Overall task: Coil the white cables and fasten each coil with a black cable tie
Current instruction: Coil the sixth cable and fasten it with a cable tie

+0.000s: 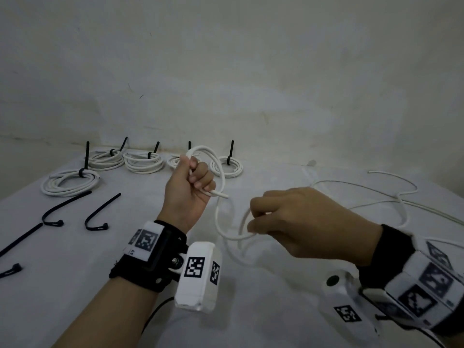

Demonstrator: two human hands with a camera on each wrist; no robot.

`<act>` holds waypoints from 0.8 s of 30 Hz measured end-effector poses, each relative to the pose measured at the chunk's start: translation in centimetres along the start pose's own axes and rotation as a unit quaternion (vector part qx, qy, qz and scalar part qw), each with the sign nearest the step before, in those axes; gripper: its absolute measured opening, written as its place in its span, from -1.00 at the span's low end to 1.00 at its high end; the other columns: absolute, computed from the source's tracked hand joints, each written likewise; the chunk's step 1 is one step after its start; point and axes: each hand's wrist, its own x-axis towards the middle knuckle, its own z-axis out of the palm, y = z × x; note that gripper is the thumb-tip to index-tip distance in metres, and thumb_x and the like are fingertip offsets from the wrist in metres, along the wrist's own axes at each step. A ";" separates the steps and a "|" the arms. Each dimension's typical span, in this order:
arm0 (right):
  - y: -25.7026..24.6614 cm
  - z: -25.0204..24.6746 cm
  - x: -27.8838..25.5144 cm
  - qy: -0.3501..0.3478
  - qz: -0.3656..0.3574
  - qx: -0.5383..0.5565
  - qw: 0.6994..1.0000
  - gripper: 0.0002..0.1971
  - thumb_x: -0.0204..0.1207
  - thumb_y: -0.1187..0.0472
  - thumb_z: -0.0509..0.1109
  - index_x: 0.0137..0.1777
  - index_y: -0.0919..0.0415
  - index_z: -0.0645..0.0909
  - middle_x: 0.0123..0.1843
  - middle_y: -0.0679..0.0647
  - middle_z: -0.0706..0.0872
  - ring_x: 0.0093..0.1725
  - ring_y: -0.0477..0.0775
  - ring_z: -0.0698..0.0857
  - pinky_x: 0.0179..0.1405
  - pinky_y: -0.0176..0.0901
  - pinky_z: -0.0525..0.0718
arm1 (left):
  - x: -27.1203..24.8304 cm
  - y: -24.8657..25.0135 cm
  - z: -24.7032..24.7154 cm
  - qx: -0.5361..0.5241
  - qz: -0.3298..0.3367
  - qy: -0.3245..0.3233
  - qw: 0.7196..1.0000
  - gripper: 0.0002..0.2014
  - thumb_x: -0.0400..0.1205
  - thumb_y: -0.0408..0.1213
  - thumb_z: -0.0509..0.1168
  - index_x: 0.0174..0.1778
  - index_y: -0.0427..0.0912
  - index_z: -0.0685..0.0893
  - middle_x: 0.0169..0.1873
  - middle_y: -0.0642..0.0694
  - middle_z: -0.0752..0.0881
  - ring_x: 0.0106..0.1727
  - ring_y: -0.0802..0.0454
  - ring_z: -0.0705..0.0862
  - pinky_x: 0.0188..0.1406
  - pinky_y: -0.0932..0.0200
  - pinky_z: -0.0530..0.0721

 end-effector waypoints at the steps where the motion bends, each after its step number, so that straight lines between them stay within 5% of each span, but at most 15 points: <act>1: -0.2 -0.6 0.2 0.014 0.002 0.011 1.000 -0.74 0.52 0.20 0.16 -0.13 0.05 0.72 -0.21 -0.11 0.60 -0.31 -0.03 0.56 -0.60 -0.22 0.32 | -0.1 -0.3 0.1 0.004 -0.007 -0.001 1.000 -0.62 0.76 -0.07 -0.12 -0.36 -0.10 0.29 -0.68 0.09 0.28 -0.68 0.22 0.25 -0.64 0.37 0.30; 7: 0.4 -3.0 0.5 0.101 0.029 0.033 0.994 -0.72 0.56 0.14 0.18 -0.05 0.05 0.76 -0.17 -0.12 0.64 -0.23 -0.11 0.52 -0.53 -0.25 0.37 | -0.4 -1.6 0.4 0.046 -0.055 -0.021 0.997 -0.63 0.76 -0.10 -0.13 -0.36 -0.11 0.28 -0.69 0.09 0.28 -0.69 0.21 0.25 -0.68 0.36 0.34; 12: 2.0 -3.9 0.3 0.148 0.074 0.052 0.985 -0.71 0.57 0.07 0.19 -0.04 0.06 0.77 -0.20 -0.13 0.60 -0.36 -0.11 0.42 -0.52 -0.27 0.42 | -1.6 -2.4 1.6 0.134 -0.103 -0.079 0.982 -0.72 0.60 -0.06 0.03 -0.35 -0.14 0.29 -0.65 0.06 0.30 -0.64 0.18 0.26 -0.58 0.33 0.36; 18: 4.1 -3.2 0.6 0.170 0.158 0.066 0.971 -0.79 0.57 0.06 0.28 -0.07 0.06 0.75 -0.26 -0.17 0.50 -0.40 -0.21 0.46 -0.44 -0.12 0.50 | -3.0 -3.3 2.9 0.267 -0.142 -0.135 0.943 -0.65 0.78 -0.20 -0.11 -0.30 -0.21 0.36 -0.58 -0.06 0.49 -0.55 0.07 0.42 -0.52 0.24 0.49; 21: 5.2 -2.2 0.7 0.173 0.197 0.074 0.962 -0.86 0.60 0.11 0.36 -0.09 0.06 0.75 -0.27 -0.14 0.54 -0.37 -0.22 0.49 -0.37 -0.06 0.55 | -3.4 -3.4 3.2 0.269 -0.167 -0.158 0.935 -0.65 0.77 -0.20 -0.10 -0.35 -0.19 0.30 -0.62 -0.06 0.42 -0.63 0.09 0.33 -0.59 0.30 0.39; 24: 6.0 -1.3 0.6 0.185 0.226 0.115 0.950 -0.87 0.57 0.12 0.40 -0.14 0.09 0.75 -0.28 -0.06 0.60 -0.35 -0.15 0.53 -0.31 -0.07 0.55 | -3.2 -3.2 3.1 0.203 -0.207 -0.140 0.947 -0.68 0.67 -0.10 -0.01 -0.36 -0.17 0.32 -0.68 0.03 0.28 -0.73 0.23 0.18 -0.64 0.35 0.07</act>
